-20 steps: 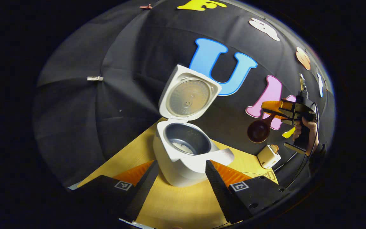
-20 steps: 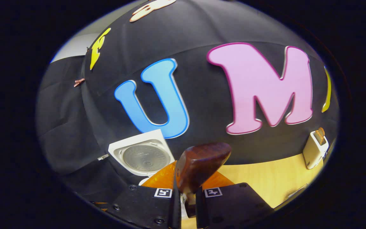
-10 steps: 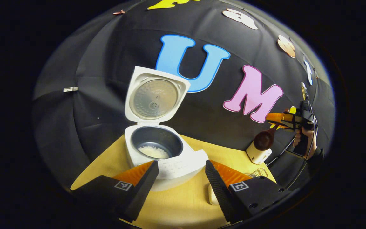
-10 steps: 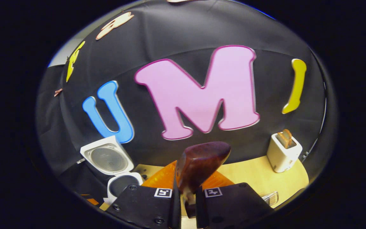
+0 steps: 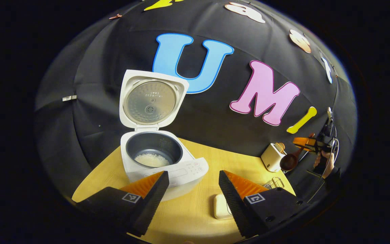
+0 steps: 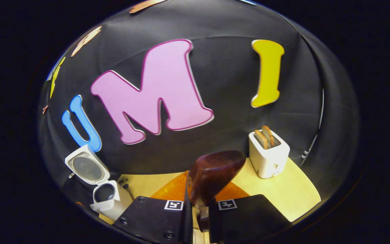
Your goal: Close the left gripper, press the button to open the rice cooker; take a wooden spoon from the chopstick holder with the right hand, scoop a spoonful of rice and pour it into the rice cooker, then put the wooden spoon back into the chopstick holder.
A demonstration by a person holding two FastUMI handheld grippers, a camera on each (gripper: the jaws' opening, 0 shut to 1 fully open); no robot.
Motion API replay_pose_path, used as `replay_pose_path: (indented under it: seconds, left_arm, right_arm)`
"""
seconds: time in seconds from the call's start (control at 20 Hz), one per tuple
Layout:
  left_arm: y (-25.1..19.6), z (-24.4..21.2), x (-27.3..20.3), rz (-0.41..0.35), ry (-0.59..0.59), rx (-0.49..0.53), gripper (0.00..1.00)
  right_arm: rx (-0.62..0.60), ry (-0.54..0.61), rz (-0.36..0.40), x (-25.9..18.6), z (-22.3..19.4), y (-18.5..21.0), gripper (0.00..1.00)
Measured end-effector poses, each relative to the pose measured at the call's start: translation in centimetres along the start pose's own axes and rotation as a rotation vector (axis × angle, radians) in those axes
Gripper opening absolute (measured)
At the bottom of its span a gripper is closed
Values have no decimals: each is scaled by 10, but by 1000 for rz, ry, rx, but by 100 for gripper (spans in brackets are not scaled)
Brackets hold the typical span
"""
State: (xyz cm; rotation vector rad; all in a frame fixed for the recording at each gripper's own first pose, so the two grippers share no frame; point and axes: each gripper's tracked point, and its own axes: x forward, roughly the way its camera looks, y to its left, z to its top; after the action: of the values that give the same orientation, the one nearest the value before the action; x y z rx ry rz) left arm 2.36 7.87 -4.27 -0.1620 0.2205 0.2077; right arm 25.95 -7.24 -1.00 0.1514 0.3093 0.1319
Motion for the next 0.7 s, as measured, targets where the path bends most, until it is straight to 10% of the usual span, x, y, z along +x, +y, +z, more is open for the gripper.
replay_pose_path:
  seconds: [0.7]
  left_arm:
    - [-4,6,-2,119,20,39,96]
  right_arm:
    - [66,127,-146,46,-101,-116,22]
